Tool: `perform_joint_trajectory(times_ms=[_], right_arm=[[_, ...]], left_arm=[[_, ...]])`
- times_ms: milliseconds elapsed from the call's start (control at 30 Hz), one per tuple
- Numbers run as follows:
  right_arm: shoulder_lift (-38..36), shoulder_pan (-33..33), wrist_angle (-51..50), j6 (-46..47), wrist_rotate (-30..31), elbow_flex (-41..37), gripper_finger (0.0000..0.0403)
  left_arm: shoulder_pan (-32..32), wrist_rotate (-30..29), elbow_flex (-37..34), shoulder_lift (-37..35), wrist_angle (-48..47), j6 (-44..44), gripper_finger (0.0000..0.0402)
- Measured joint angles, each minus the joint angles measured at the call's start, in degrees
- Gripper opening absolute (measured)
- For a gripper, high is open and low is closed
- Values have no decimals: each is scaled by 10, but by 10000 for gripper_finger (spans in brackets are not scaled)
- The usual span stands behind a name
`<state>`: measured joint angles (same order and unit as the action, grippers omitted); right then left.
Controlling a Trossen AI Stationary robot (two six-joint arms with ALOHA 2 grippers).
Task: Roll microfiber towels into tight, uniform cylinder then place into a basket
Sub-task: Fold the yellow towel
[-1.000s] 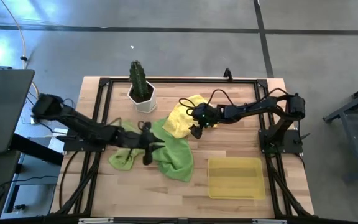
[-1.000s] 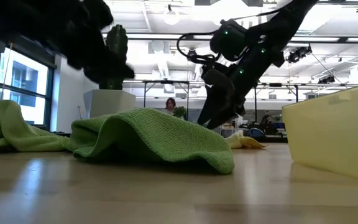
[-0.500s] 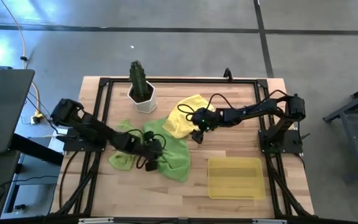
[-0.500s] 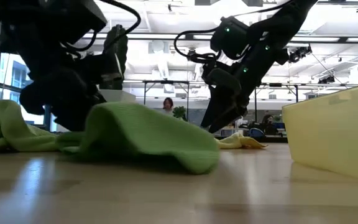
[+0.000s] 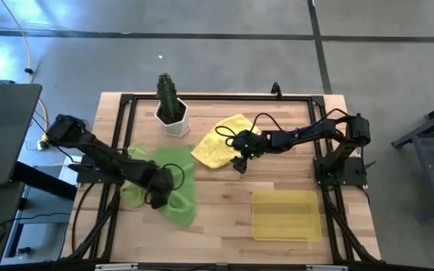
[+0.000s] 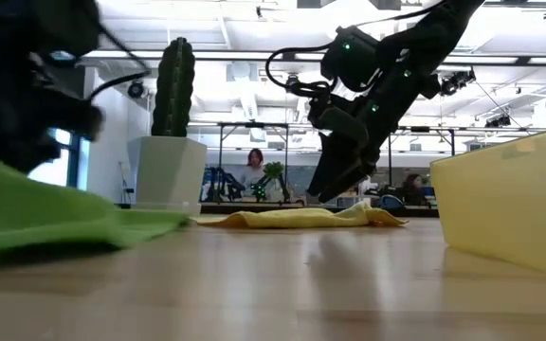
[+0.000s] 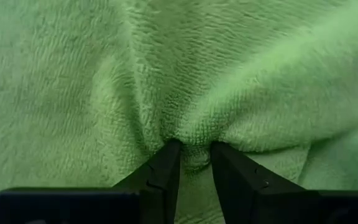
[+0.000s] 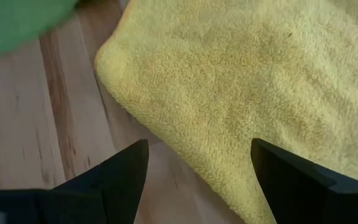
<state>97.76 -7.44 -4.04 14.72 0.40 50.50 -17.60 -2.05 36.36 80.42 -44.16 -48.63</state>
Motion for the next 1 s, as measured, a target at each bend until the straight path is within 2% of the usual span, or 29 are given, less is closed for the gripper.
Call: perform_joint_trajectory(times_ms=[133,267,333,433,600,733,833,933,1000], right_arm=[[0,0,1,-17,0,0,275],[0,0,5,-28,0,0,275],[0,0,4,-28,0,0,275],[0,0,4,-32,0,0,275],[0,0,-10,-52,0,0,275],[-20,-3,-51,-30,0,0,275],[-50,-11,-95,4,0,1,275],[-82,-20,-152,-3,4,1,275],[-96,-25,-192,-22,17,1,275]], left_arm=[[-23,39,-1,-20,-104,-85,83],[-34,52,1,-25,-129,-121,83],[-38,49,11,-25,-128,-112,83],[-43,26,39,-25,-131,-53,83],[-42,-26,120,-25,-187,12,83],[-42,-87,182,-26,-185,46,83],[-42,-176,207,-26,-152,71,83],[-40,-281,209,-25,-81,116,83],[-34,-329,209,-25,-35,160,83]])
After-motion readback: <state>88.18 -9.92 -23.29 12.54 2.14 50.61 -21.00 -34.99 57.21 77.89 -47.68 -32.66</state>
